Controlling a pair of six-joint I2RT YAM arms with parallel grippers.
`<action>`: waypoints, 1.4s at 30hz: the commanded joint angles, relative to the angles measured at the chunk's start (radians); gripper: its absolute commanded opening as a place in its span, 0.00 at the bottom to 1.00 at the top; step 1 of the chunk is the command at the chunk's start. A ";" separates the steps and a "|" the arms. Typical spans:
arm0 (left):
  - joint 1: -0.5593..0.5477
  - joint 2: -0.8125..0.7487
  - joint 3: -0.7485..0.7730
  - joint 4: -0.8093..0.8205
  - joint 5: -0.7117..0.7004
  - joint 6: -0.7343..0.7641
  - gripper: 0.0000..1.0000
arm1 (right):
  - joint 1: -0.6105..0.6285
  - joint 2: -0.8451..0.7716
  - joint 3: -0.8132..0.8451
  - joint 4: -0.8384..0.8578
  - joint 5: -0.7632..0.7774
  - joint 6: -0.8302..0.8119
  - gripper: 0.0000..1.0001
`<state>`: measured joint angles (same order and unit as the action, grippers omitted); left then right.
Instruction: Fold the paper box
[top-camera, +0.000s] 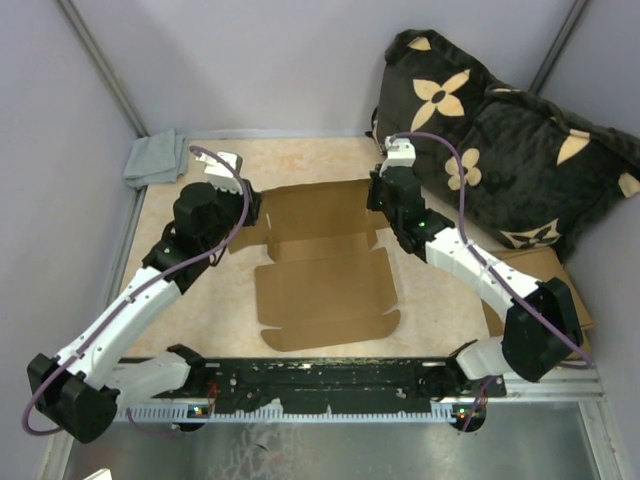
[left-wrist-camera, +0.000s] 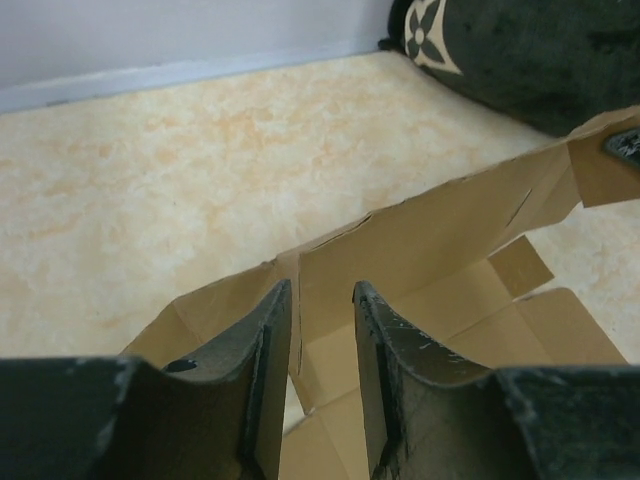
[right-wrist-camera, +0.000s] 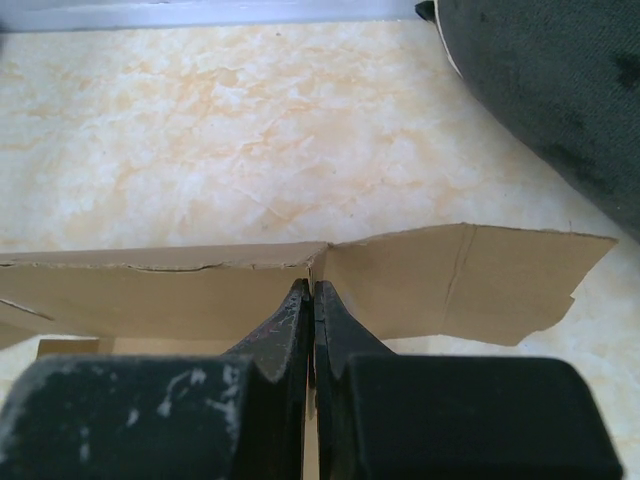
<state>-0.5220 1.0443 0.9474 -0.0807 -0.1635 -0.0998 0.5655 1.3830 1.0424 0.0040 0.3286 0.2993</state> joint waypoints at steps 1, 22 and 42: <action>-0.006 0.022 0.006 -0.090 -0.003 -0.040 0.38 | 0.004 -0.068 -0.026 0.111 0.011 0.050 0.00; -0.006 0.137 0.022 -0.174 -0.082 -0.100 0.28 | 0.005 -0.093 -0.026 0.055 -0.048 0.052 0.00; -0.008 0.062 -0.215 0.086 -0.144 -0.226 0.00 | -0.038 -0.174 0.025 -0.350 -0.029 0.062 0.74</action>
<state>-0.5220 1.1233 0.7757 -0.0650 -0.2810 -0.2718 0.5568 1.2594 1.0439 -0.2802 0.2768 0.3599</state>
